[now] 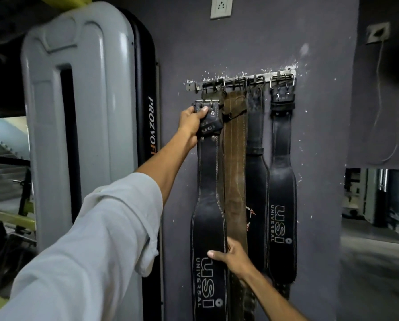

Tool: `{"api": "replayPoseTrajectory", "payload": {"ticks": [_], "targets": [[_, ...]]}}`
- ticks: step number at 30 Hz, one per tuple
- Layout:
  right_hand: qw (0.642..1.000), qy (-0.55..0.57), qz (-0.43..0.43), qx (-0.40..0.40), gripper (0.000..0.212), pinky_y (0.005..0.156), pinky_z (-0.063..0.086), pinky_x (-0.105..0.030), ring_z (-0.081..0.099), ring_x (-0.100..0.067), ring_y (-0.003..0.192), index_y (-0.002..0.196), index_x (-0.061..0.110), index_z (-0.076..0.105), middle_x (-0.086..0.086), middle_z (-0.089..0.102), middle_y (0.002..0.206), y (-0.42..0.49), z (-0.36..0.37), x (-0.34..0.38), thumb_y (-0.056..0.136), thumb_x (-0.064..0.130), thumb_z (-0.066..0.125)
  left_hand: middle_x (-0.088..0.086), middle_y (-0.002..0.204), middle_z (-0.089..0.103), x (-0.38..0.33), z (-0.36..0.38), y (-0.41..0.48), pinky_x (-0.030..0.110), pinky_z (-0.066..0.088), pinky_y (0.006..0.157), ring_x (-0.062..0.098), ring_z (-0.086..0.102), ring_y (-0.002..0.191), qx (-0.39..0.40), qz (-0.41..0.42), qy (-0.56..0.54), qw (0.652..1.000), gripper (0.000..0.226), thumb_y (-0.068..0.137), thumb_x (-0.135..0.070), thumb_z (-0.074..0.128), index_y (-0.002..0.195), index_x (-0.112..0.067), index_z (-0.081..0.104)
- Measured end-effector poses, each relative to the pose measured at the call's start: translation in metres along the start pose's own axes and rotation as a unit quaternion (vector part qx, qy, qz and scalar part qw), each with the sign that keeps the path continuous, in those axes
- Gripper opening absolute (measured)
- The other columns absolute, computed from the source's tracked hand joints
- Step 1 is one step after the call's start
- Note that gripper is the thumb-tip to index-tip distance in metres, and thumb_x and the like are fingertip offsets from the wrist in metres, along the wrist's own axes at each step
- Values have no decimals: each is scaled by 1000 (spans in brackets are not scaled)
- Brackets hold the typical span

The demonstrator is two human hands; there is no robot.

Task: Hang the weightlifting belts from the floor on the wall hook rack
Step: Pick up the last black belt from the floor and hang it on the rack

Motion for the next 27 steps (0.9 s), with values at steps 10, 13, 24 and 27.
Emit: {"api": "replayPoseTrajectory", "payload": {"ticks": [10, 13, 24, 27], "targets": [[996, -67, 40, -36, 38, 96, 59, -45, 75, -21, 104, 118, 12, 67, -3, 79, 108, -4, -11, -26, 84, -2, 77, 12, 95, 70, -23, 22, 2, 36, 59, 56, 20, 73, 68, 11, 33, 7, 999, 43, 96, -10, 61, 136, 0, 51], [992, -99, 65, -30, 38, 102, 56, -44, 72, -18, 109, 116, 16, 70, -2, 78, 112, 3, -16, -34, 81, 4, 81, 14, 100, 69, -23, 27, 2, 35, 59, 58, 20, 74, 69, 11, 48, 2, 999, 54, 94, -9, 64, 143, 0, 44], [997, -66, -15, -46, 26, 72, 61, -25, 78, -15, 88, 111, 18, 67, -3, 79, 101, 14, -19, 41, 90, 7, 74, 10, 92, 72, -51, 12, 5, 35, 59, 57, 19, 74, 71, 18, 99, -17, 995, 26, 92, -15, 67, 116, -7, 61], [996, -75, -31, -30, 28, 72, 62, -26, 78, -14, 86, 115, 14, 66, -2, 78, 100, 21, -19, 55, 89, 4, 74, 4, 96, 76, -45, -6, 3, 37, 62, 71, 17, 75, 83, -1, 102, 31, 994, 25, 88, -31, 73, 107, -15, 66]]}}
Point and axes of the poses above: each hand's wrist, its own y-axis towards the middle knuckle, its own z-axis out of the palm, x = y × z, the point moved 1 cm from there along y, towards the middle knuckle
